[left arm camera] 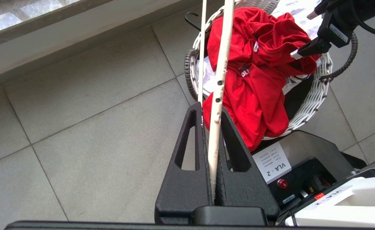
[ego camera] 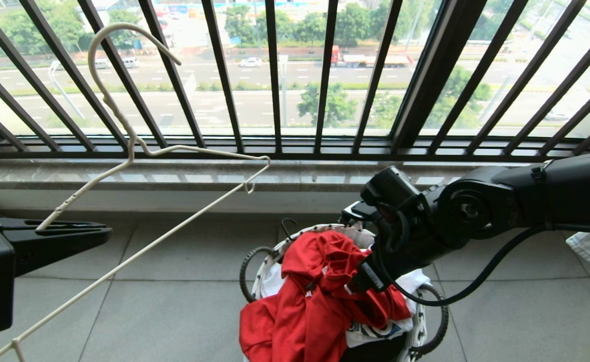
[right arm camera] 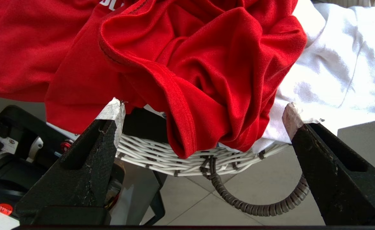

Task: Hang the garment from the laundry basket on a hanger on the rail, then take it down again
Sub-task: Pick up clothes from the basket

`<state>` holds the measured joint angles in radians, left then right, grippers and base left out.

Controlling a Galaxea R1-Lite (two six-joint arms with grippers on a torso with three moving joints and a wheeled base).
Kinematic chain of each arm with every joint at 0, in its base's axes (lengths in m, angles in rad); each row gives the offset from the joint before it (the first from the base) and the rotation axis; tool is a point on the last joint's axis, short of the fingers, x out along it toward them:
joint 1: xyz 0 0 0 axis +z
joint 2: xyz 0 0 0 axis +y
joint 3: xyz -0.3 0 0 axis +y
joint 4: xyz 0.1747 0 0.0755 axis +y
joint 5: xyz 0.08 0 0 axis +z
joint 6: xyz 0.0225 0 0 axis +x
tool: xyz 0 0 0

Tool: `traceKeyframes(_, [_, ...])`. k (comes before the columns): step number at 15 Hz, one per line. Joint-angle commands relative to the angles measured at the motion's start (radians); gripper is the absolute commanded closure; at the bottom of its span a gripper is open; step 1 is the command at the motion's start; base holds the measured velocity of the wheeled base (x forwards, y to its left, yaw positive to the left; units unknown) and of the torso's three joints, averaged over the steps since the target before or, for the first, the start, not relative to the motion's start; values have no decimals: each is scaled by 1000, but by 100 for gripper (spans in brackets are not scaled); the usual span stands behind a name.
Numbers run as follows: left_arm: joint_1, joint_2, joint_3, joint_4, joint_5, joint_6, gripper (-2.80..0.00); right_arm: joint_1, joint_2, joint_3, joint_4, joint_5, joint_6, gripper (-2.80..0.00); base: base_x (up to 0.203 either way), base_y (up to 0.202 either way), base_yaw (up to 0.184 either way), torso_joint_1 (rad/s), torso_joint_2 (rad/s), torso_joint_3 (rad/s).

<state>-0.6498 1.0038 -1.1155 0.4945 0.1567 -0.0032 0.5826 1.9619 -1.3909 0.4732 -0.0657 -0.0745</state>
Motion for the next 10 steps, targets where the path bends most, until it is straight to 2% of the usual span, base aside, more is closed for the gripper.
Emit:
traceKeyframes(1, [0,-3,-1,3,1,0,0,19,48,0,-23,-4,-2,-280,0,0,0,0,0,0])
traceKeyframes(9, [1,-13,-7,4,1,0,0,16,124,-11,-125,-55,-2,-280,0,0,0,0,0,0])
traceKeyframes(10, [1,-13,-7,4,1,0,0,16,123,-11,-125,-55,-1,0,0,0,0,0,0,0])
